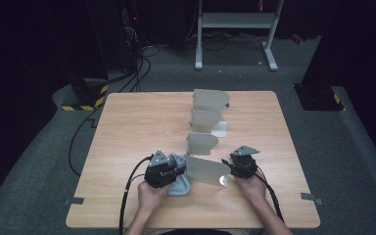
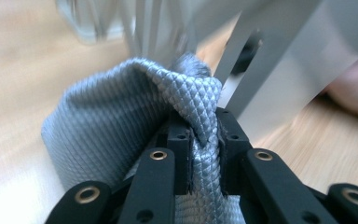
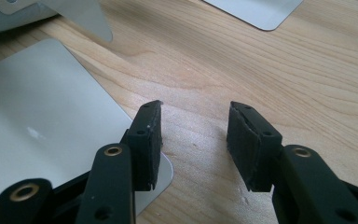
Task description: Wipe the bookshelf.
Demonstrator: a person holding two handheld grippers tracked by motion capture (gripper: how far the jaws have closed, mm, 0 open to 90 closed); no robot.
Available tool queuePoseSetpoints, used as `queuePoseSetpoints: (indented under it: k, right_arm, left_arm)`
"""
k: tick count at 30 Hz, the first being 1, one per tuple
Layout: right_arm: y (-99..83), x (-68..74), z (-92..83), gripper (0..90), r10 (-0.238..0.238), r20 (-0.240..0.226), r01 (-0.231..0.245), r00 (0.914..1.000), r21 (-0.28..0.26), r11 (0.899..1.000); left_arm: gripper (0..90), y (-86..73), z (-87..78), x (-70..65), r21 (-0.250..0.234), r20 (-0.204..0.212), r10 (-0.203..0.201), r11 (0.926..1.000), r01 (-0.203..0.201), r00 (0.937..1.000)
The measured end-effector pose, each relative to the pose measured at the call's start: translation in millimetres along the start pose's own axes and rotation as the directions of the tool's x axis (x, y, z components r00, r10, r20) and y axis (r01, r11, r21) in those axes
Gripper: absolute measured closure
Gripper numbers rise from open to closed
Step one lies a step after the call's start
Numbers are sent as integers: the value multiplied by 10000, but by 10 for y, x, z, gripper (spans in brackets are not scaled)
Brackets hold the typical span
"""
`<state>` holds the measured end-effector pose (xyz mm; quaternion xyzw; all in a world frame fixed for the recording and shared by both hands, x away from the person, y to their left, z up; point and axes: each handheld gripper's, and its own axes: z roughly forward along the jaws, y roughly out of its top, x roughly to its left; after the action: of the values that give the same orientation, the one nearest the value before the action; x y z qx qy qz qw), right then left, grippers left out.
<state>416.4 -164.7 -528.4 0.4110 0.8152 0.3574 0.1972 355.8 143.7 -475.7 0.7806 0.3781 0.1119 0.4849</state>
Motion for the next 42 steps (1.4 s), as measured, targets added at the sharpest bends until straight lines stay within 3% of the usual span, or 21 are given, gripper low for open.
queuePoseSetpoints:
  k: [6, 9, 12, 14, 18, 22, 24, 29, 32, 35, 38, 42]
  right_arm:
    - [0, 0, 0, 557, 7, -5, -7, 10000, 2, 10000]
    - [-2, -3, -2, 559, 33, 20, -33, 10000, 0, 10000]
    - [-2, -5, -2, 559, 30, 34, -30, 10000, -6, 10000]
    - [-2, -4, -2, 559, 28, 36, -28, 10000, -6, 10000]
    - [-2, -5, -2, 559, 11, 38, -11, 10000, -15, 10000]
    - [-2, -4, -2, 558, 29, 38, -29, 10000, -4, 10000]
    - [-3, -6, -2, 558, 13, 39, -13, 10000, -14, 10000]
    - [-3, -5, -3, 558, 31, 34, -31, 10000, -5, 10000]
    - [-3, -5, -2, 559, 14, 37, -14, 10000, -16, 10000]
    - [-2, -5, -2, 558, 15, 38, -15, 10000, -16, 10000]
    - [-3, -4, -3, 558, 26, 39, -26, 10000, -5, 10000]
    - [-3, -6, -2, 558, 24, 28, -23, 10000, -15, 10000]
  left_arm:
    - [787, 210, -138, -51, -647, -20, 276, 9975, -277, 9996]
    - [787, 297, -224, -94, -673, -160, 677, 9954, -687, 9976]
    - [787, 317, -285, -95, -938, -85, 644, 9935, -649, 9979]
    - [788, 369, -398, -105, -1534, -41, 585, 9864, -584, 9983]
    - [788, 426, -432, -105, -1715, -139, 617, 9832, -631, 9980]
    - [788, 429, -294, -47, -1357, -262, 506, 9893, -537, 9984]
    - [788, 376, -150, 0, -955, -360, 375, 9946, -408, 9986]
    - [787, 286, 23, 67, -304, -626, 277, 9991, -296, 9977]
    - [788, 226, 78, 142, -381, -401, -86, 9992, 71, 9992]
    - [788, 209, 119, 157, -88, -706, 23, 10000, -29, 9975]
    - [788, 130, 298, 215, 665, -715, -34, 9978, 82, 9974]
    - [789, 90, 457, 255, 1039, -696, -113, 9944, 185, 9975]
